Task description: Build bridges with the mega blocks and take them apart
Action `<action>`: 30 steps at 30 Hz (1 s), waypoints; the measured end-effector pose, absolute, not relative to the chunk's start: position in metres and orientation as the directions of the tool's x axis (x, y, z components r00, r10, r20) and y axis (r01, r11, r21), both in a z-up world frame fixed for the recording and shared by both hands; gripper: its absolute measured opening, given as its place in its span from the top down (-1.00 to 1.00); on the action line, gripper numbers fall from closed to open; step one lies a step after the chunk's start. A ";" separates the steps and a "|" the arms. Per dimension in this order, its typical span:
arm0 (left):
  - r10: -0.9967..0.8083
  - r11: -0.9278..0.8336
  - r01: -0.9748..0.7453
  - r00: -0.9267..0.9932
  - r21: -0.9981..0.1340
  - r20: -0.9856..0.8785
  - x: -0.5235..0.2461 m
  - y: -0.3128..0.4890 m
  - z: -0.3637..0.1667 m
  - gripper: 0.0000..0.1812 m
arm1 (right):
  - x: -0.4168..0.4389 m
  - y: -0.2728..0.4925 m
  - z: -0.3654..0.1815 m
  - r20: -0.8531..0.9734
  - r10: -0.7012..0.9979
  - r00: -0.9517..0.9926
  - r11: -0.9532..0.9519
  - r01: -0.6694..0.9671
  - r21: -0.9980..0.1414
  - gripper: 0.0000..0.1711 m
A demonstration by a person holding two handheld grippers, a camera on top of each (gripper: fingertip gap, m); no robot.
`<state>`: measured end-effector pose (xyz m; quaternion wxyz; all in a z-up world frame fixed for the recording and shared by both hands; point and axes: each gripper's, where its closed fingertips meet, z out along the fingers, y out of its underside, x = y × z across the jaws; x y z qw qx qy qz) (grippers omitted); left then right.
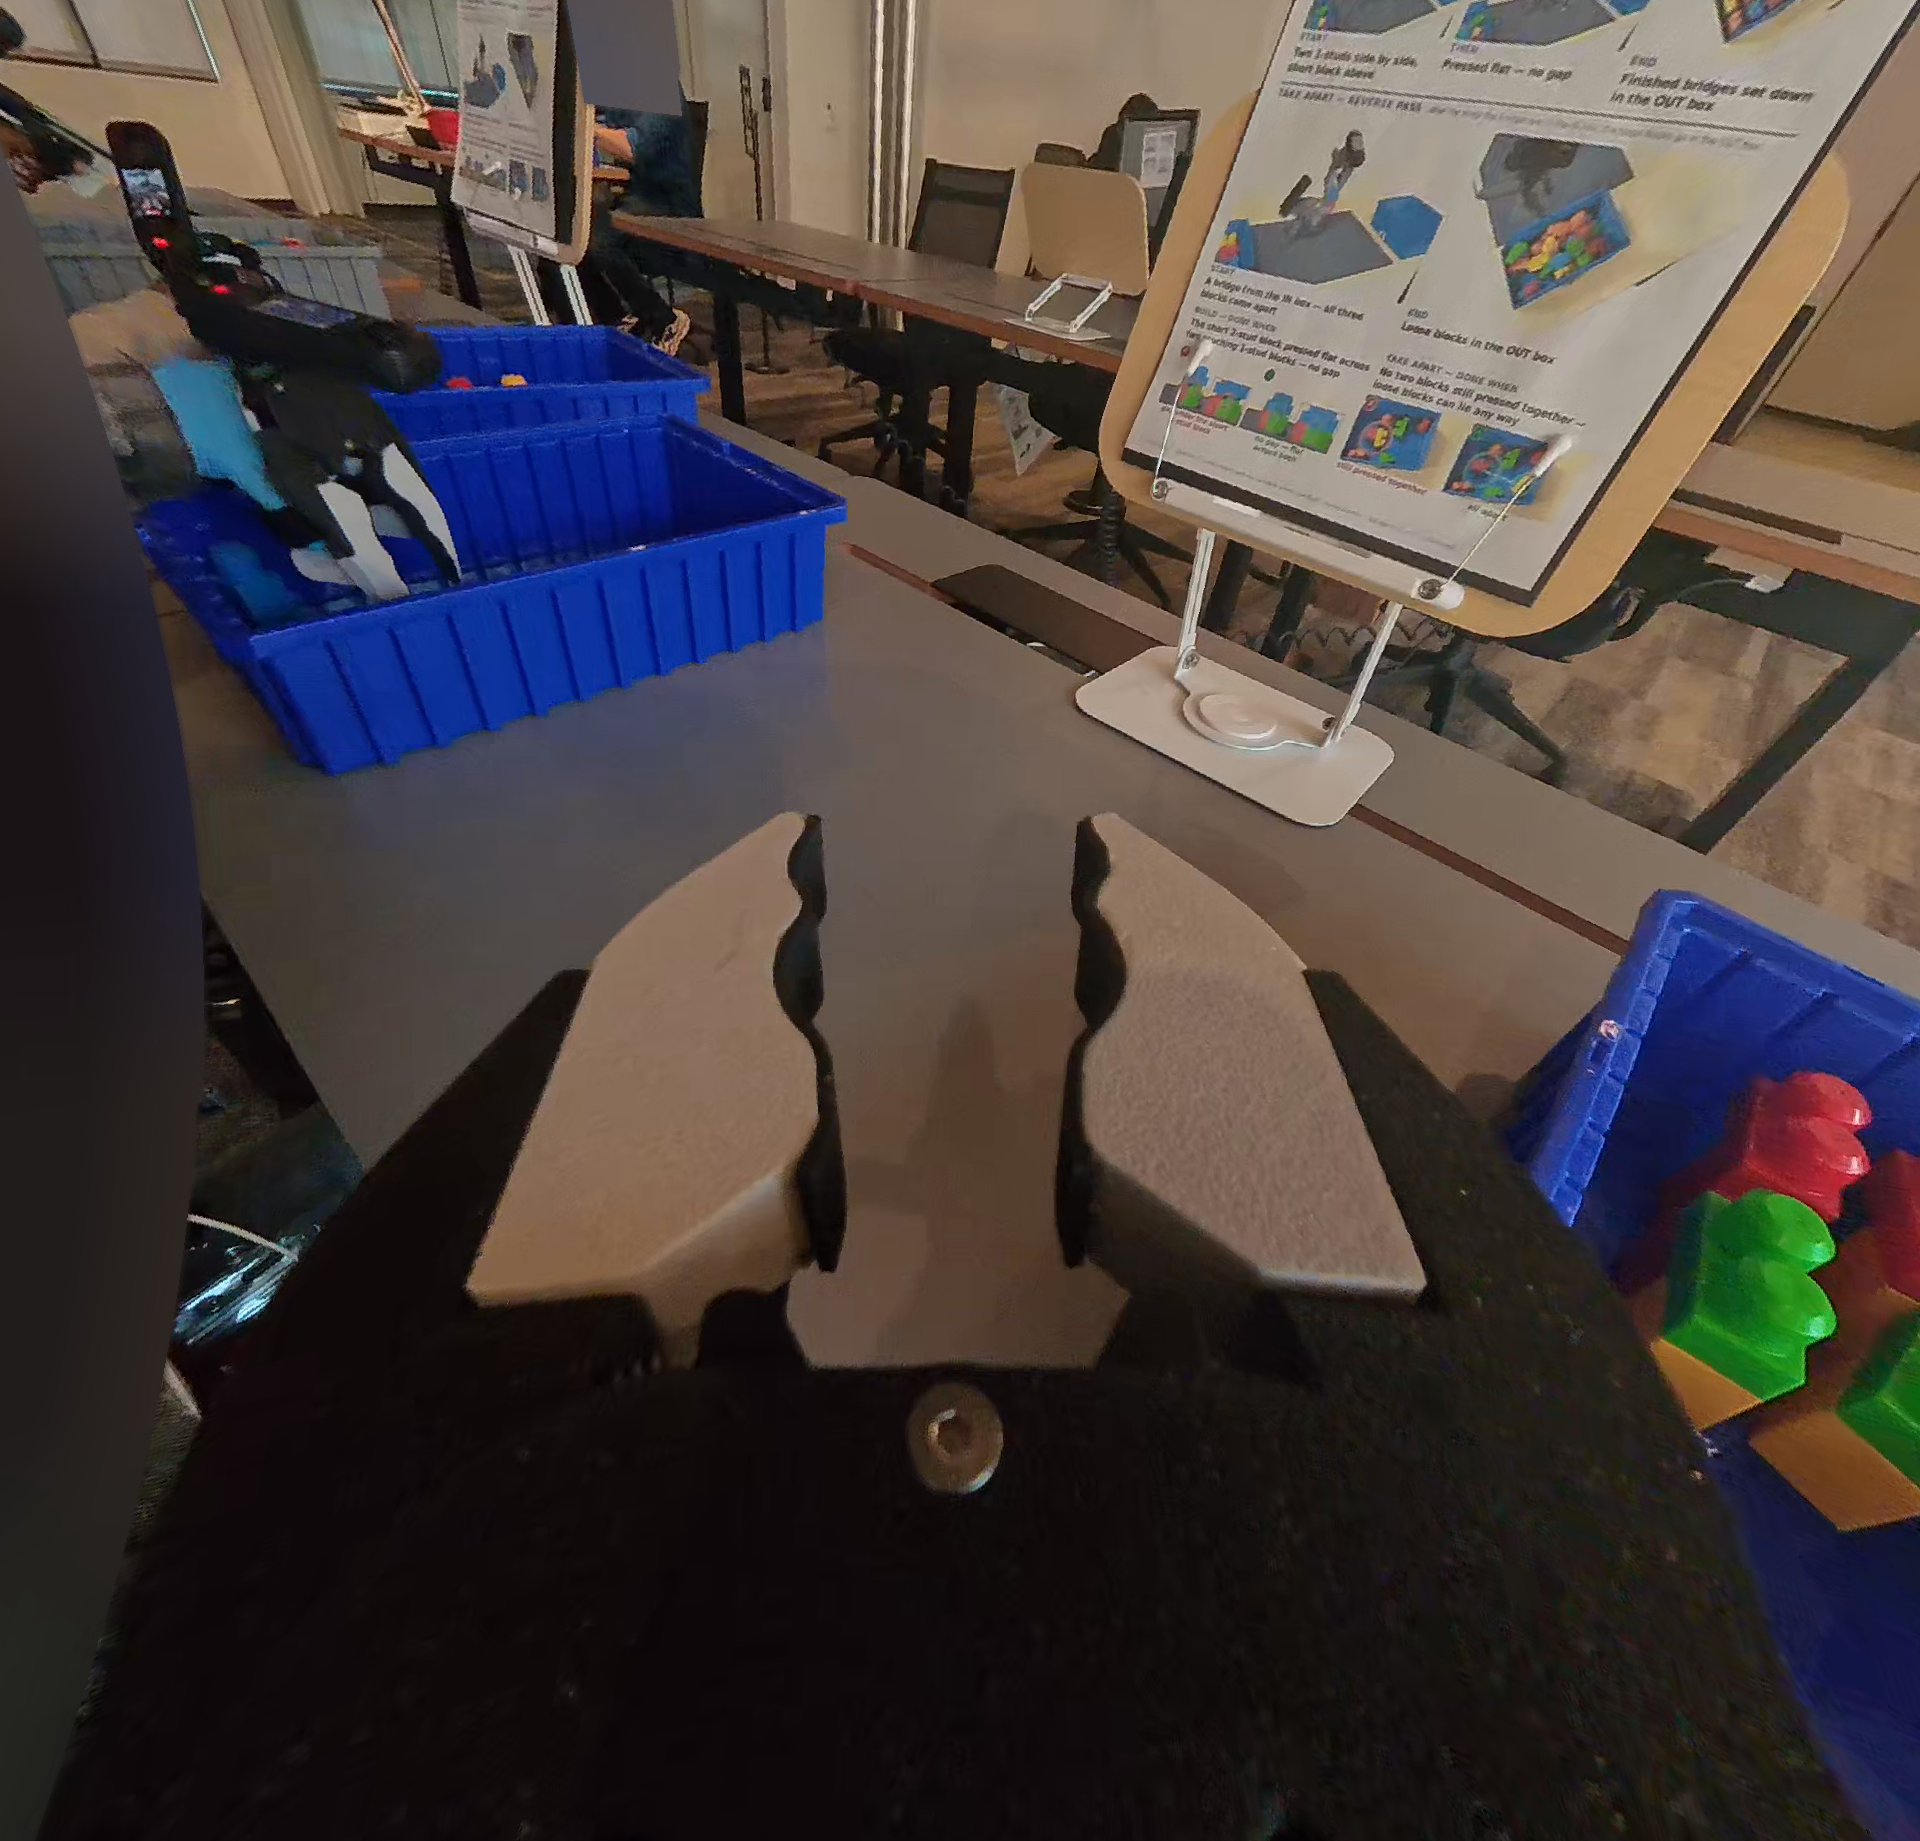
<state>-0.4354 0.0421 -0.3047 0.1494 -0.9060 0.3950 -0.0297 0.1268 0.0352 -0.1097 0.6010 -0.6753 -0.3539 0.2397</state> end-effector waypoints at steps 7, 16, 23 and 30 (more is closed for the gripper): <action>-0.737 -0.640 -0.716 0.675 -0.278 -0.044 -0.431 0.042 -0.318 0.41 | 0.127 0.038 -0.115 0.099 0.767 0.634 -0.043 0.205 -0.978 0.47; -0.747 -0.640 -0.707 0.664 -0.302 0.030 -0.423 0.040 -0.327 0.60 | 0.124 0.040 -0.122 0.128 0.759 0.638 -0.052 0.256 -0.965 0.47; -0.696 -0.638 -0.622 0.718 -0.455 -0.007 -0.422 0.043 -0.297 0.61 | 0.115 0.038 -0.122 0.105 0.785 0.610 -0.056 0.239 -0.969 0.47; -0.692 -0.466 -0.417 0.721 -0.780 0.028 -0.369 0.034 -0.210 0.61 | 0.068 0.036 -0.126 0.042 0.900 0.434 -0.066 0.231 -0.971 0.48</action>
